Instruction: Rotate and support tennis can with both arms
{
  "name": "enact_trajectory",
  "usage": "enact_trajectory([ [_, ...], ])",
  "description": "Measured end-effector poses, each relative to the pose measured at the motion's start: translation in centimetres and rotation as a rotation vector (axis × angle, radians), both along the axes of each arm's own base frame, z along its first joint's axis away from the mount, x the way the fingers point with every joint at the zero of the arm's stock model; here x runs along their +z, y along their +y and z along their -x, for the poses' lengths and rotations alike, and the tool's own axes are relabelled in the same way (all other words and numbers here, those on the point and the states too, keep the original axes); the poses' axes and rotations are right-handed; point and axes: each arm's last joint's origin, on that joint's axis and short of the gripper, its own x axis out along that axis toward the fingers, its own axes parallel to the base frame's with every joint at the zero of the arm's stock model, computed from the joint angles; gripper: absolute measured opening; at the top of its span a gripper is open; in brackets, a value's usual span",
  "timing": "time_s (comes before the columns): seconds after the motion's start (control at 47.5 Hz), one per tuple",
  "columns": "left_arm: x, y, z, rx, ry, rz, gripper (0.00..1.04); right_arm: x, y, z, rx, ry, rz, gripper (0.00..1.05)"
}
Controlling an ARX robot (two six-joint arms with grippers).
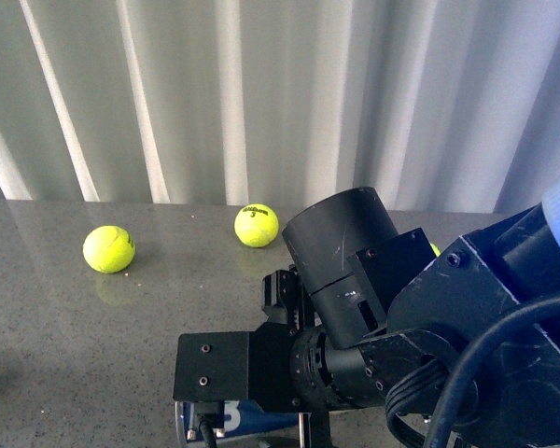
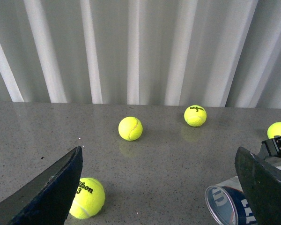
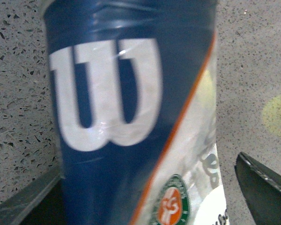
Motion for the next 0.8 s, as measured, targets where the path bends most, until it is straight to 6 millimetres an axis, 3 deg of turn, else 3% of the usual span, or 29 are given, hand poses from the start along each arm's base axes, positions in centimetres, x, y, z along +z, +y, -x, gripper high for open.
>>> enact_trajectory([
  [0.274, 0.0, 0.0, 0.0, 0.0, 0.0, 0.0, 0.98, 2.9, 0.2, 0.2, -0.04, 0.003, -0.038, 0.98],
  [0.569, 0.0, 0.0, 0.0, 0.0, 0.0, 0.0, 0.98, 8.5, -0.1, 1.4, -0.093, -0.013, -0.177, 0.98],
  [0.695, 0.0, 0.0, 0.0, 0.0, 0.0, 0.0, 0.98, 11.8, -1.2, 1.5, -0.196, -0.068, -0.306, 0.98],
  [0.8, 0.0, 0.0, 0.0, 0.0, 0.0, 0.0, 0.98, 14.7, -3.6, 1.1, -0.359, -0.18, -0.414, 0.98],
])
